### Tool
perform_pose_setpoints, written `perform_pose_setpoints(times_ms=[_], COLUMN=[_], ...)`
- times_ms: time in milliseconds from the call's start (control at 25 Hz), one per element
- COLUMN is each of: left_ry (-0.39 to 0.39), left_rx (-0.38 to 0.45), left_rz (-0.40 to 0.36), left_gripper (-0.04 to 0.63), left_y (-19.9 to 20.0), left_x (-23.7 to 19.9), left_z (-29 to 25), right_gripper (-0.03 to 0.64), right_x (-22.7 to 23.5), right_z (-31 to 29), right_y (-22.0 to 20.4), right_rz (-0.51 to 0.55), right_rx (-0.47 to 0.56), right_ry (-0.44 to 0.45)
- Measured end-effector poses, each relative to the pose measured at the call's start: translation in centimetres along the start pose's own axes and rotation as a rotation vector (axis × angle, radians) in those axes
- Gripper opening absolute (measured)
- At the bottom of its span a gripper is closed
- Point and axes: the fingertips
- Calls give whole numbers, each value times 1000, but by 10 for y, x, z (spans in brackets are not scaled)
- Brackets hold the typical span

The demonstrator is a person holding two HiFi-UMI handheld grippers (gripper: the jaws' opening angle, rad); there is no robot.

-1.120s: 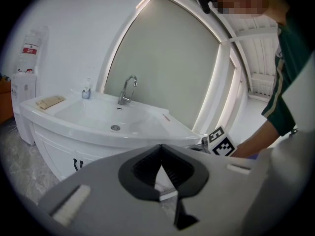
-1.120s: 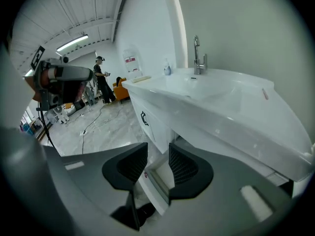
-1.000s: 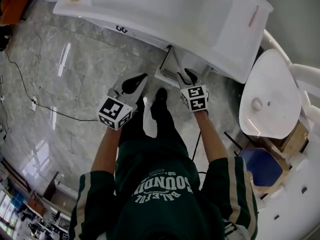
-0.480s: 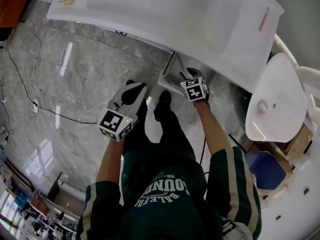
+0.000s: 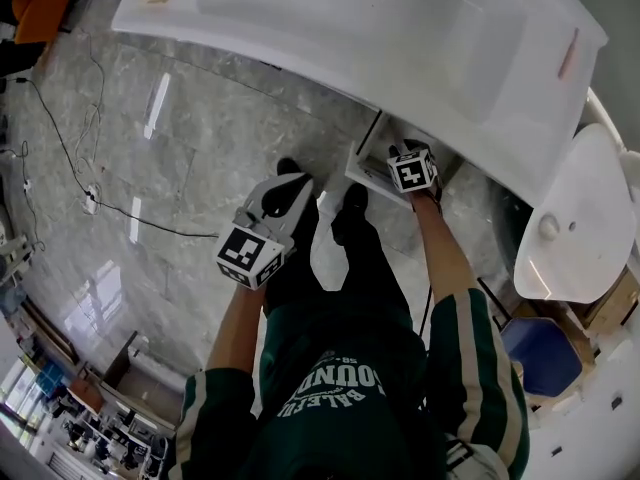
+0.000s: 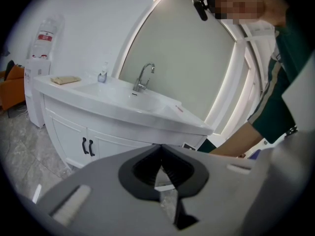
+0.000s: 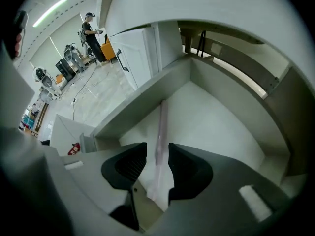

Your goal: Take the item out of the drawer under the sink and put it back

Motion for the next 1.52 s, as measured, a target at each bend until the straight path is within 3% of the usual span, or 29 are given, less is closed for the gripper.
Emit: perform_pose_setpoints(times_ms=[240, 400, 560, 920, 1320, 1520], left_ry=[24, 39, 46, 49, 19, 6], left_rx=[-6, -7, -5, 12, 50, 66], left_rz=[18, 27, 34, 34, 5, -8], left_gripper=[49, 49, 49, 49, 49, 49], left_y=[-3, -2, -1, 14, 54, 70], left_x=[-10, -15, -16, -15, 6, 16], left_z=[6, 10, 14, 25, 40, 48], right_gripper=[123, 51, 49, 48, 48, 48], right_x=[2, 8, 10, 4, -10, -20], right_z=[-14, -16, -15, 9, 72, 109], right_y=[-11, -13, -16, -6, -5, -1], right_rz=[7, 58, 56, 20, 77, 45], right_rx=[-64, -103, -125, -102, -85, -49], right_ry=[-20, -75, -93, -105, -120, -119])
Point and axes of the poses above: the fingertips, and each gripper's own axes: z backward along the fingers, x to its right, y out of its top, and after that the axes turned 5 degrees about x, right-handed
